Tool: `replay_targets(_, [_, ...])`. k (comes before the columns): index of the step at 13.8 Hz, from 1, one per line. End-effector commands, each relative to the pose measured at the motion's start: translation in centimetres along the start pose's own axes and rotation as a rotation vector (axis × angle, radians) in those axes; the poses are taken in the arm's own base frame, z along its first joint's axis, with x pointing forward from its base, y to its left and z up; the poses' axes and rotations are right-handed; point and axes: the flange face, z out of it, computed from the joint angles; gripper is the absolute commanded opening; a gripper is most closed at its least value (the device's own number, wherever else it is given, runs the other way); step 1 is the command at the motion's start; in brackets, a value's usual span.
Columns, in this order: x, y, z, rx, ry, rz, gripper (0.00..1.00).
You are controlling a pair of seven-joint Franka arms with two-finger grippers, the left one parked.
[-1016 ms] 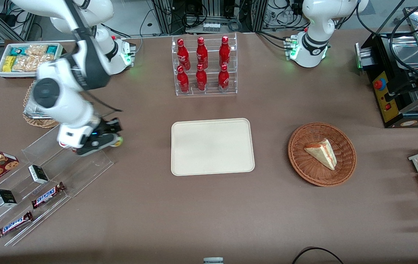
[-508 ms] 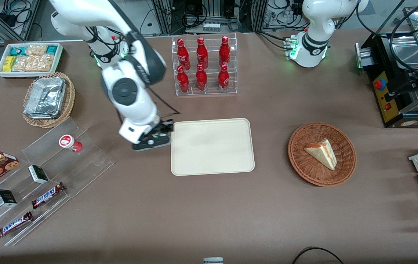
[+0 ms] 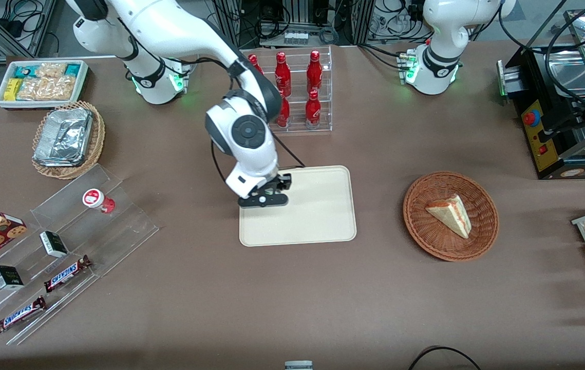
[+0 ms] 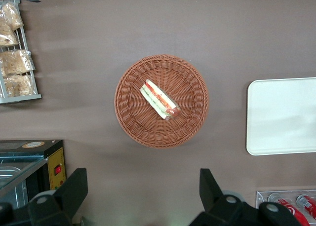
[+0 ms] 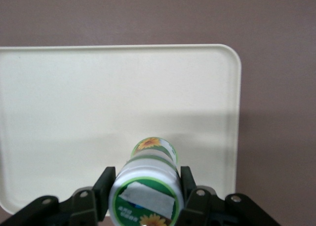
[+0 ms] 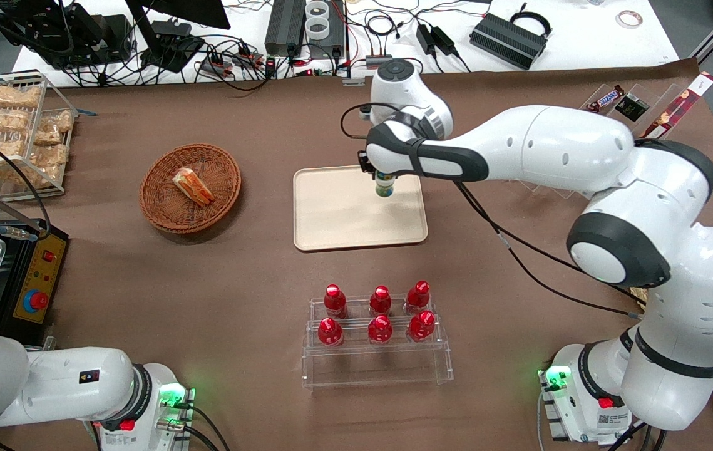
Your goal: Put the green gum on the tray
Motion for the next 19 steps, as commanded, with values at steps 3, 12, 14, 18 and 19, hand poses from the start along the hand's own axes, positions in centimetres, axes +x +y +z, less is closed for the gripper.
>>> replay_targets(3, [-0.3, -3.4, 3.7, 0.036, 0.045, 0.068, 0.0])
replay_targets(12, [-0.4, -4.4, 7.3, 0.041, 0.064, 0.089, 0.84])
replay_targets(14, [-0.3, -4.4, 7.3, 0.043, 0.078, 0.068, 1.0])
replay_targets(18, [-0.4, -4.2, 7.5, 0.012, 0.108, 0.011, 1.0])
replay_targets(19, [-0.4, -4.2, 7.2, 0.009, 0.107, -0.011, 1.0])
